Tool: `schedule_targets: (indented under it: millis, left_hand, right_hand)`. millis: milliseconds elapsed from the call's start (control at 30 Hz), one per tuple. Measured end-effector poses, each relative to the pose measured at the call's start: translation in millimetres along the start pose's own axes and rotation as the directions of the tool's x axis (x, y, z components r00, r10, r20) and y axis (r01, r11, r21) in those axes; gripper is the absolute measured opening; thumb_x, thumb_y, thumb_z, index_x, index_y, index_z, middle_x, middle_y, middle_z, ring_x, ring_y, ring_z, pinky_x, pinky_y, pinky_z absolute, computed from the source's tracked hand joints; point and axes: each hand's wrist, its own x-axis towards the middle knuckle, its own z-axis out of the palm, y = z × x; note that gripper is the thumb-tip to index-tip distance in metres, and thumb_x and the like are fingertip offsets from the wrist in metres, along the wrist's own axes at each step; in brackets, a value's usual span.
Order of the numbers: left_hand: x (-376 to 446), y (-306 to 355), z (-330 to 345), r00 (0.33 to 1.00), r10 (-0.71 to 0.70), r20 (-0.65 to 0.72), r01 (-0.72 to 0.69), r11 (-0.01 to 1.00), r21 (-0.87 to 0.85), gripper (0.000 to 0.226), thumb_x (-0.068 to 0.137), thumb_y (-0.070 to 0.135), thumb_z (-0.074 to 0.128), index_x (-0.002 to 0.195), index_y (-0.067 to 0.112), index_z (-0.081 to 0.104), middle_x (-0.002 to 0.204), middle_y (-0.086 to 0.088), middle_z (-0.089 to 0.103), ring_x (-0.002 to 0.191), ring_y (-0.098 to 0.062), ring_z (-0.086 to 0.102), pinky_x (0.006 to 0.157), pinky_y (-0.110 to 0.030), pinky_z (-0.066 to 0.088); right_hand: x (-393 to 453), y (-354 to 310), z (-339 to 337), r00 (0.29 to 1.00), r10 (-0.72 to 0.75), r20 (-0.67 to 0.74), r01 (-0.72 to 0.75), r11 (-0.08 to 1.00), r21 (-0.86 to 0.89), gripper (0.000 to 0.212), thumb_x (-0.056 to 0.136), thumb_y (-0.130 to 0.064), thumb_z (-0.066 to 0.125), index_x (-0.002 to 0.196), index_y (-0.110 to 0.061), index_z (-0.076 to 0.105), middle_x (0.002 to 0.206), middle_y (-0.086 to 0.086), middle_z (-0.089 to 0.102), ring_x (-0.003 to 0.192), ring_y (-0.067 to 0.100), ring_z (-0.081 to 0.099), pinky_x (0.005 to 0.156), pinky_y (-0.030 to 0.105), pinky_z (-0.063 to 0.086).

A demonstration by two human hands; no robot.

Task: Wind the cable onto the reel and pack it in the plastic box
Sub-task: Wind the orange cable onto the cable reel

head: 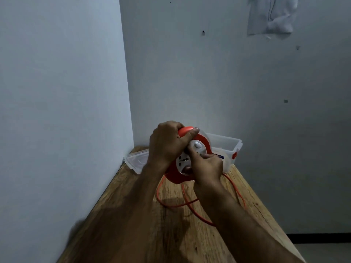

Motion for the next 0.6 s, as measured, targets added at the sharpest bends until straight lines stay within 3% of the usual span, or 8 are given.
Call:
schedule_targets:
  millis: [167, 233, 300, 400, 467, 500, 533, 600]
  left_hand:
    - [-0.7, -0.2, 2.2, 0.998, 0.056, 0.025, -0.057, 0.998, 0.038, 0.054, 0.088, 0.064, 0.062, 0.096, 0.012, 0.077, 0.090, -0.002, 0.076, 0.078, -0.013, 0.068, 0.072, -0.027, 0.054]
    - [0.2, 0.0, 0.9, 0.997, 0.073, 0.027, -0.074, 0.997, 0.035, 0.055, 0.087, 0.064, 0.062, 0.097, 0.012, 0.077, 0.091, -0.002, 0.075, 0.079, -0.013, 0.068, 0.072, -0.028, 0.055]
    - [1.7, 0.3, -1.5, 0.996, 0.087, 0.010, -0.088, 0.996, 0.023, 0.055, 0.087, 0.063, 0.063, 0.097, 0.011, 0.077, 0.091, -0.002, 0.075, 0.078, -0.014, 0.068, 0.072, -0.030, 0.057]
    - [4.3, -3.2, -4.8, 0.998, 0.046, -0.035, -0.047, 0.998, -0.030, 0.051, 0.088, 0.060, 0.065, 0.096, 0.010, 0.077, 0.088, -0.002, 0.076, 0.075, -0.012, 0.068, 0.071, -0.026, 0.056]
    - [5.5, -9.7, -6.2, 0.999, -0.021, -0.047, 0.017, 0.996, -0.089, 0.048, 0.089, 0.058, 0.066, 0.091, 0.011, 0.077, 0.080, 0.000, 0.075, 0.069, -0.009, 0.067, 0.066, -0.022, 0.052]
    - [5.6, -13.2, -7.2, 0.998, -0.056, -0.038, 0.051, 0.991, -0.124, 0.047, 0.089, 0.057, 0.066, 0.089, 0.011, 0.078, 0.077, 0.001, 0.074, 0.066, -0.008, 0.067, 0.064, -0.022, 0.052]
    - [5.7, -15.9, -8.1, 0.996, -0.088, -0.023, 0.083, 0.984, -0.155, 0.046, 0.089, 0.056, 0.066, 0.088, 0.012, 0.078, 0.075, 0.001, 0.074, 0.064, -0.007, 0.067, 0.063, -0.023, 0.053]
    - [5.9, -19.3, -10.8, 0.992, -0.124, -0.011, 0.119, 0.974, -0.190, 0.044, 0.090, 0.054, 0.066, 0.089, 0.012, 0.078, 0.076, 0.001, 0.075, 0.064, -0.007, 0.068, 0.064, -0.025, 0.057]
  right_hand:
    - [-4.2, -5.7, 5.4, 0.940, 0.334, 0.077, -0.336, 0.853, 0.399, 0.089, 0.067, -0.038, 0.087, 0.140, -0.009, 0.044, 0.121, 0.016, 0.063, 0.111, 0.037, 0.064, 0.088, 0.051, 0.059]
    - [-6.2, -10.6, 6.7, 0.924, 0.364, 0.115, -0.374, 0.802, 0.465, 0.082, 0.078, -0.033, 0.083, 0.144, -0.009, 0.039, 0.116, 0.017, 0.061, 0.102, 0.036, 0.065, 0.075, 0.044, 0.061]
    - [-7.5, -13.1, 6.4, 0.920, 0.367, 0.134, -0.384, 0.780, 0.495, 0.083, 0.082, -0.032, 0.081, 0.148, -0.012, 0.036, 0.123, 0.018, 0.059, 0.107, 0.038, 0.064, 0.077, 0.045, 0.062]
    - [-5.3, -15.3, 3.0, 0.944, 0.303, 0.130, -0.330, 0.867, 0.373, 0.072, 0.079, -0.033, 0.083, 0.136, -0.010, 0.047, 0.120, 0.016, 0.064, 0.104, 0.034, 0.068, 0.076, 0.045, 0.063]
    - [-6.4, -21.7, -0.4, 0.985, 0.088, 0.149, -0.104, 0.988, 0.110, 0.044, 0.087, -0.033, 0.077, 0.116, -0.005, 0.059, 0.102, 0.013, 0.073, 0.086, 0.028, 0.075, 0.071, 0.042, 0.064]
    - [-6.5, -25.6, -3.1, 0.978, -0.128, 0.163, 0.141, 0.988, -0.066, 0.033, 0.090, -0.032, 0.074, 0.107, -0.007, 0.063, 0.092, 0.010, 0.075, 0.077, 0.023, 0.076, 0.070, 0.041, 0.064]
    - [-4.4, -29.3, -6.6, 0.897, -0.398, 0.192, 0.438, 0.860, -0.263, 0.026, 0.090, -0.031, 0.075, 0.099, -0.009, 0.064, 0.084, 0.005, 0.075, 0.069, 0.018, 0.074, 0.068, 0.037, 0.064]
    - [1.5, -36.1, -15.1, 0.545, -0.762, 0.350, 0.784, 0.315, -0.535, 0.023, 0.085, -0.024, 0.079, 0.099, -0.013, 0.064, 0.084, 0.000, 0.071, 0.066, 0.011, 0.067, 0.061, 0.024, 0.056]
